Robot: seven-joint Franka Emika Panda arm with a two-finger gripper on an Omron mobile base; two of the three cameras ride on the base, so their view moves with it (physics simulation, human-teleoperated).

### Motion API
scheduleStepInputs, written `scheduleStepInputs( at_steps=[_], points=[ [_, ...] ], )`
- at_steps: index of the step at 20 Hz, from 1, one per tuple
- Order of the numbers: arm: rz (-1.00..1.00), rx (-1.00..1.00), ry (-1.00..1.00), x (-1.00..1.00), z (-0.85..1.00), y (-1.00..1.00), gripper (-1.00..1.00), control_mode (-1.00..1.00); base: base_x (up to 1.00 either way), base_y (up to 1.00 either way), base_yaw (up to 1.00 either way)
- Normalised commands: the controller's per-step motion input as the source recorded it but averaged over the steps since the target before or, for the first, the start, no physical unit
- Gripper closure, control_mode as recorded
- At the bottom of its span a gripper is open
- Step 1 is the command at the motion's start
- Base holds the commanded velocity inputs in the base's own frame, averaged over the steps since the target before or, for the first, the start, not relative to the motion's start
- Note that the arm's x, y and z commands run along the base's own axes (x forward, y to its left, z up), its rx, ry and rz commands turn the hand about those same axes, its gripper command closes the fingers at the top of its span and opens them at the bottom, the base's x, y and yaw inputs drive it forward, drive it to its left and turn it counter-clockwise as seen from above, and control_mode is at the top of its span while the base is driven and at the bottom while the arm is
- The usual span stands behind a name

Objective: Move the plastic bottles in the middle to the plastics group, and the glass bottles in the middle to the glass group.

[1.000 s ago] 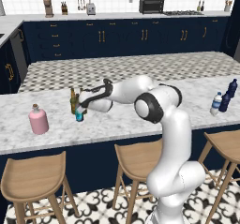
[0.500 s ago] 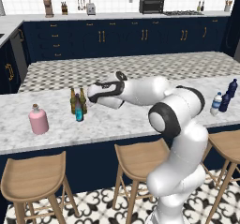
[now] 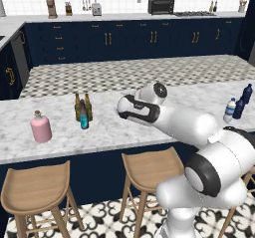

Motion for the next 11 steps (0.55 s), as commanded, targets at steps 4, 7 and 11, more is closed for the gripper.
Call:
scheduleStepInputs(
  at_steps=[4,7,11],
  points=[
    [-0.33,-0.08,0.01,-0.3,0.8,-1.0,-1.0,-1.0,0.0,0.0,0.0],
    [-0.26,-0.1,0.01,-0.31,1.0,-0.92,-1.0,-1.0,0.0,0.0,0.0],
    [-0.07,-0.11,0.11,-0.3,0.85,-0.34,-1.0,-1.0,0.0,0.0,0.0]
  ],
)
